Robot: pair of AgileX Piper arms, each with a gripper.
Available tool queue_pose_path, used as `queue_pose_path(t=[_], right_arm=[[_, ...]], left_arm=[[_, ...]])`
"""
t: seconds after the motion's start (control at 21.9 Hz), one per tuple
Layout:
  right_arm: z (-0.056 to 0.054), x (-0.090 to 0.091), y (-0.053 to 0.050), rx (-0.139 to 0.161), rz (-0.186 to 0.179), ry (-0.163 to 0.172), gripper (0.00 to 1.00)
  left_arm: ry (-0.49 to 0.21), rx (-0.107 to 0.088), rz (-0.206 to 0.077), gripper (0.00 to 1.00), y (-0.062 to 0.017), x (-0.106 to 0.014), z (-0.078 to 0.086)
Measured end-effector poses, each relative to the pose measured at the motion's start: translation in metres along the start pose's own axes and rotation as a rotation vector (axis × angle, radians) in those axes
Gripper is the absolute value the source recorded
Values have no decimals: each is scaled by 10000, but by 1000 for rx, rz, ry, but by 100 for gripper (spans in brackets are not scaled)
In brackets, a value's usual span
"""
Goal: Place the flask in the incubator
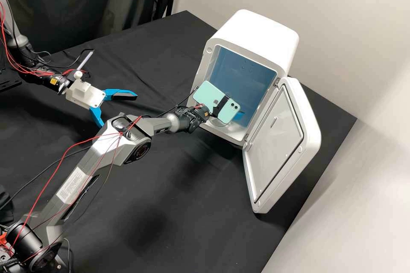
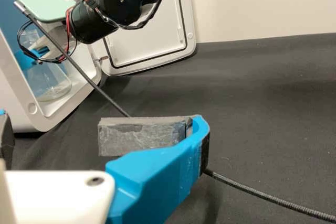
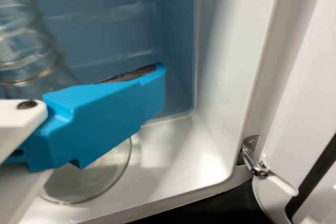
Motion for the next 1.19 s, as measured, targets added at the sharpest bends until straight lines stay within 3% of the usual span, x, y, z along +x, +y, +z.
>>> queue_pose_path(t=[0.5,0.69,0.87,1.19], right_arm=[[-13,0,-2,-11,-2,15,100],[-4,-2,51,-4,13,45,100],[54,-6,134,17,33,45,100],[72,-9,171,20,42,54,100]], left_arm=[[0,0,0,100,0,0,0],[-9,2,-1,100,-3,0,29],[-10,2,-1,100,-3,0,30],[-11,2,10,100,32,-19,34]])
